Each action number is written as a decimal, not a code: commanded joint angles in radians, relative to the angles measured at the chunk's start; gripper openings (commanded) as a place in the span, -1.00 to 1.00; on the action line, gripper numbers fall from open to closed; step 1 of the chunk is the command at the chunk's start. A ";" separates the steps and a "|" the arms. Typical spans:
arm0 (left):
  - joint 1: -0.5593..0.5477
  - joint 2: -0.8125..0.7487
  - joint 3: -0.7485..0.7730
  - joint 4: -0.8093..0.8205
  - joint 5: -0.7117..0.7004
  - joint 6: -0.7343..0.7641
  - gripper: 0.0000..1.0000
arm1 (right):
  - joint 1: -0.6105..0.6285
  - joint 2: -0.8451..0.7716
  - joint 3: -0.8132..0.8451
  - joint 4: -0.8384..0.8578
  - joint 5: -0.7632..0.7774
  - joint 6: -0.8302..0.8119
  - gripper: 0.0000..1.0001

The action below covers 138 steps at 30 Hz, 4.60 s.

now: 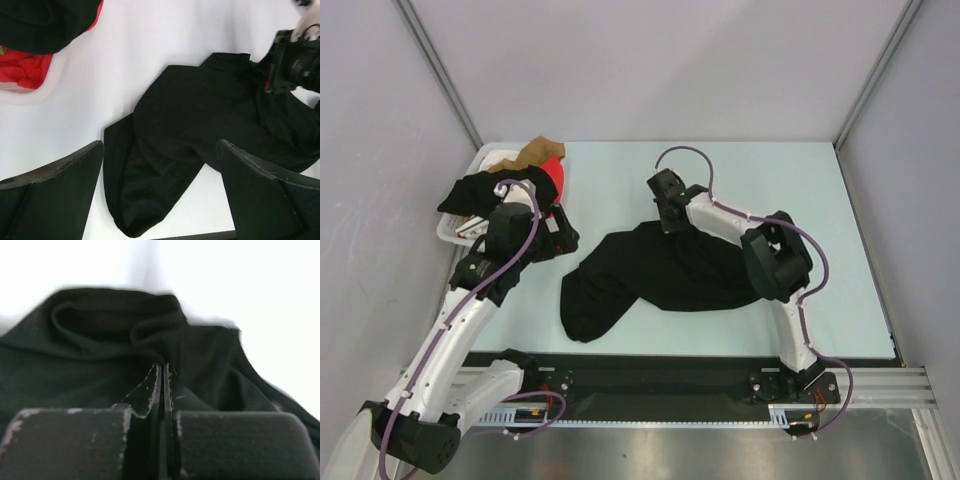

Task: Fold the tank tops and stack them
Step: Flatten the tank top out

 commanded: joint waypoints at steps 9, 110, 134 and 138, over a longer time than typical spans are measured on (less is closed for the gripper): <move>-0.008 0.070 -0.098 0.131 0.092 0.004 0.99 | -0.253 -0.696 -0.188 0.094 -0.172 0.122 -1.00; 0.278 -0.189 0.742 -0.051 -0.079 -0.267 -0.99 | -1.186 -1.173 0.170 0.033 -0.640 0.323 -1.00; 0.314 0.188 0.175 0.361 0.067 -0.416 -1.00 | -1.098 -0.829 -0.504 0.263 -0.734 0.451 -1.00; 0.306 0.261 0.104 0.460 0.101 -0.410 -0.99 | -1.023 -0.706 -0.539 0.312 -0.677 0.428 -1.00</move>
